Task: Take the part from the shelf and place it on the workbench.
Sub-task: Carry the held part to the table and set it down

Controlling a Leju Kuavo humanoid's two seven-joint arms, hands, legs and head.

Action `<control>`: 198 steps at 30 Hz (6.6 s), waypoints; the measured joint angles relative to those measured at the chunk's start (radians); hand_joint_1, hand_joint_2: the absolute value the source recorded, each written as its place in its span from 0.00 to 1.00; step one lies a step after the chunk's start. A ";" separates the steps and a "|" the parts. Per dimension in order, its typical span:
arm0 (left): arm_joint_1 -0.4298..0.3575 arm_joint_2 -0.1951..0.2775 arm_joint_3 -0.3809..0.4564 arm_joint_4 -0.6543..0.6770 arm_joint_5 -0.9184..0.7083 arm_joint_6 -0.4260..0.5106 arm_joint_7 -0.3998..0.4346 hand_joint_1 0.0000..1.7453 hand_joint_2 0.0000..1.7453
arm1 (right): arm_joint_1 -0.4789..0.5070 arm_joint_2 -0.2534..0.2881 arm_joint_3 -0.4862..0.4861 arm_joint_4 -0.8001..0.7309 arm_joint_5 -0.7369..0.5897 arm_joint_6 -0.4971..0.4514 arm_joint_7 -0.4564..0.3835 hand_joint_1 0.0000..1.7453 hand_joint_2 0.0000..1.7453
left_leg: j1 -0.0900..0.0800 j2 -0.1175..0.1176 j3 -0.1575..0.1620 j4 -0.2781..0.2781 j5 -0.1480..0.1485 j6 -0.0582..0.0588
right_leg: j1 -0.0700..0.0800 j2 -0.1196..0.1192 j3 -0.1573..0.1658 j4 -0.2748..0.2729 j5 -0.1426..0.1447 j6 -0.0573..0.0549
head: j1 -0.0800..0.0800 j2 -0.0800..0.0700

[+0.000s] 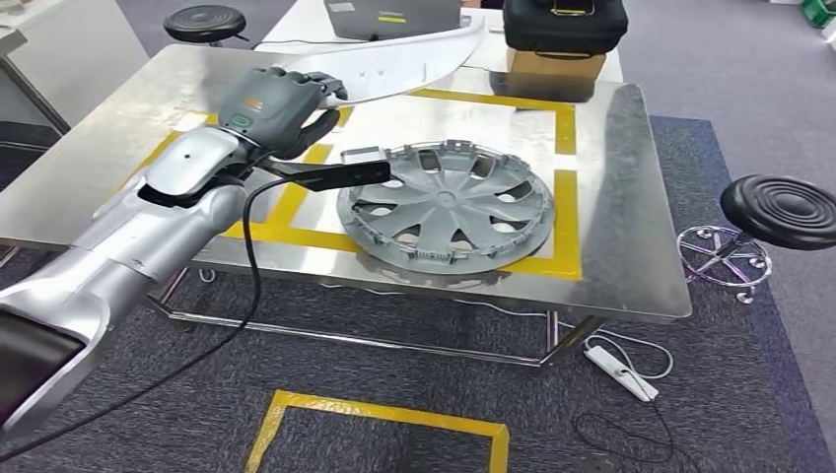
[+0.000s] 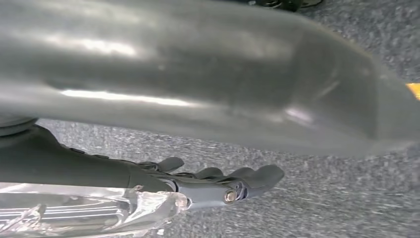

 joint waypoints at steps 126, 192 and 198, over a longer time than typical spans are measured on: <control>-0.174 0.177 0.026 0.546 -0.059 -0.155 0.210 1.00 1.00 | -0.065 0.030 0.105 0.000 0.110 0.021 0.082 0.00 0.00 | -0.002 -0.010 -0.013 -0.006 0.021 -0.020 | 0.014 0.003 0.028 -0.095 0.068 -0.022 | -0.003 0.000; -0.171 0.200 0.103 0.546 -0.053 -0.158 0.170 0.00 0.00 | -0.069 0.035 0.124 0.000 0.125 0.031 0.088 0.00 0.00 | -0.002 -0.010 -0.013 -0.006 0.021 -0.021 | 0.014 0.003 0.028 -0.095 0.068 -0.022 | -0.003 0.000; -0.171 0.200 0.111 0.546 -0.051 -0.159 0.161 0.00 0.00 | -0.070 0.035 0.124 0.000 0.125 0.031 0.088 0.00 0.00 | -0.002 -0.010 -0.013 -0.006 0.021 -0.021 | 0.014 0.003 0.028 -0.095 0.068 -0.022 | -0.003 0.000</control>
